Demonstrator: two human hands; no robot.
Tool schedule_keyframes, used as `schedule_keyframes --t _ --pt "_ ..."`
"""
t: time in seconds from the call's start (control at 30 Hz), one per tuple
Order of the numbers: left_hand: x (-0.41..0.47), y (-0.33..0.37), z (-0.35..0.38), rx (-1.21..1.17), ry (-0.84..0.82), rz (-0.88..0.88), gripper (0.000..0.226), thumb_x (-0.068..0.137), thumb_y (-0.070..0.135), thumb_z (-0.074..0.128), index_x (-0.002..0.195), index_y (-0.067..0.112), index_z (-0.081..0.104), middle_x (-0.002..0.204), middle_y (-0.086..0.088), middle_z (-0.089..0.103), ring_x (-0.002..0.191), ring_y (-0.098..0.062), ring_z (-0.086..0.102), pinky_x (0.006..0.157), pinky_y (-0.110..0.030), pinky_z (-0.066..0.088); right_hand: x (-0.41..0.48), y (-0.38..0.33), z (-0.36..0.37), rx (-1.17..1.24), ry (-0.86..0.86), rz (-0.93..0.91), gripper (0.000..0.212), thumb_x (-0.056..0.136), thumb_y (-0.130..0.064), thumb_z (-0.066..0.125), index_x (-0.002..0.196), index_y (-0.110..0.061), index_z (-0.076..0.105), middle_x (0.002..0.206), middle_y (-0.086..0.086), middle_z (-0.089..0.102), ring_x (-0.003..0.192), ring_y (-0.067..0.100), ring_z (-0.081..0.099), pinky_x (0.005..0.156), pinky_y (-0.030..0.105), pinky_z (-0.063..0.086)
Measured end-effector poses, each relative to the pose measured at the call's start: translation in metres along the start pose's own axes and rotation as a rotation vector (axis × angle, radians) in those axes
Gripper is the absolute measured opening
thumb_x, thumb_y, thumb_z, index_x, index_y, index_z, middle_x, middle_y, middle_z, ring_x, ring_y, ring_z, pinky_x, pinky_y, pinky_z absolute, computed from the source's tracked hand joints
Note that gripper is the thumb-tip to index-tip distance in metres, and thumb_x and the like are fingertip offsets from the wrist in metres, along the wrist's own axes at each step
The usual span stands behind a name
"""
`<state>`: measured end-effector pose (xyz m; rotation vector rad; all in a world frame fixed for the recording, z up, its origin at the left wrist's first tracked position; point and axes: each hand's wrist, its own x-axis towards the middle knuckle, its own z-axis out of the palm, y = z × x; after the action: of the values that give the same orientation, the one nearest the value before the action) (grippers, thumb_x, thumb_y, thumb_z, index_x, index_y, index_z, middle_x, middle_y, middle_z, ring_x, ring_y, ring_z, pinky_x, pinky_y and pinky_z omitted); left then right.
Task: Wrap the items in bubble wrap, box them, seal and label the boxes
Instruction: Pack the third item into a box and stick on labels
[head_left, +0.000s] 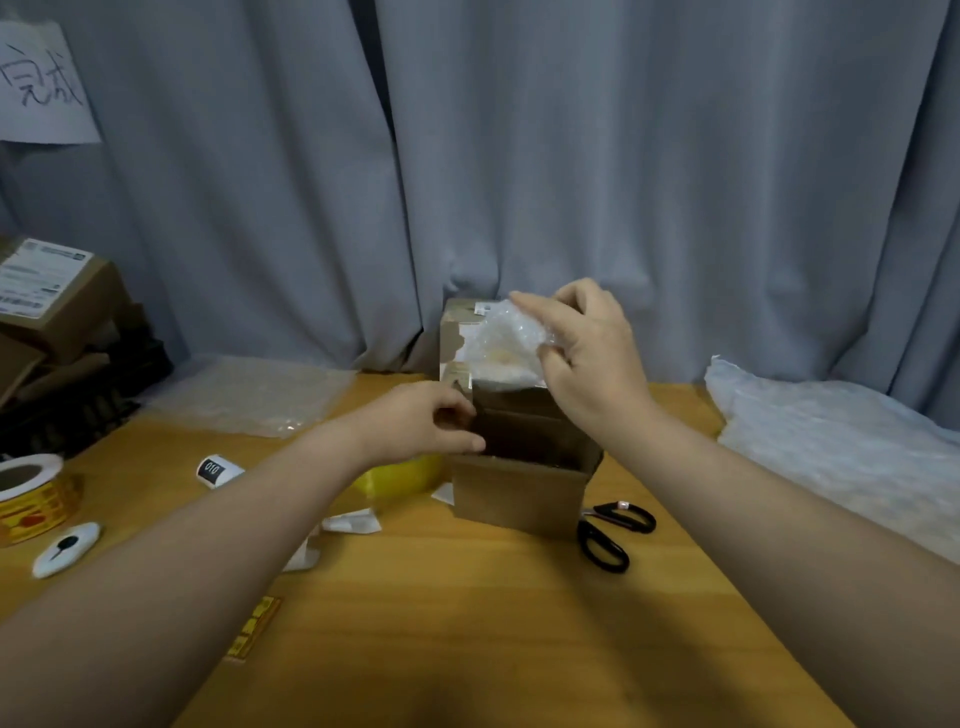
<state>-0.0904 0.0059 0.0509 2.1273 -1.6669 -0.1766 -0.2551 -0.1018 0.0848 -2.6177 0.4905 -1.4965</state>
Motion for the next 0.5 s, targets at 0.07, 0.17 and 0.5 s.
schedule_keyframes --t 0.07,0.17,0.5 --pt "-0.009 -0.001 0.008 -0.025 -0.040 0.030 0.067 0.076 0.050 0.071 0.134 0.025 0.048 0.123 0.012 0.045 0.116 -0.007 0.044 0.097 -0.019 0.036 -0.010 -0.006 0.003 -0.080 0.025 -0.102 0.047 0.076 -0.003 0.053 0.120 -0.014 0.064 0.092 0.007 0.047 0.086 0.027 0.048 0.074 0.040 0.046" --pt "-0.019 -0.007 0.032 -0.099 0.088 0.054 0.073 0.073 0.046 0.076 0.133 0.021 0.044 0.121 0.005 0.045 0.114 -0.011 0.046 0.093 -0.019 0.036 -0.031 -0.021 0.016 -0.141 -0.191 -0.151 0.036 0.075 -0.013 0.049 0.110 -0.007 0.058 0.099 0.012 0.056 0.090 0.032 0.051 0.076 0.039 0.041" --pt "-0.029 -0.001 0.049 -0.207 0.212 0.084 0.101 0.066 0.042 0.082 0.144 0.012 0.024 0.140 0.000 0.038 0.127 -0.007 0.038 0.102 -0.016 0.031 -0.045 -0.019 0.041 -0.034 -0.801 0.299 0.027 0.095 -0.017 0.042 0.070 -0.025 0.040 0.077 -0.006 0.048 0.085 0.021 0.045 0.078 0.034 0.032"
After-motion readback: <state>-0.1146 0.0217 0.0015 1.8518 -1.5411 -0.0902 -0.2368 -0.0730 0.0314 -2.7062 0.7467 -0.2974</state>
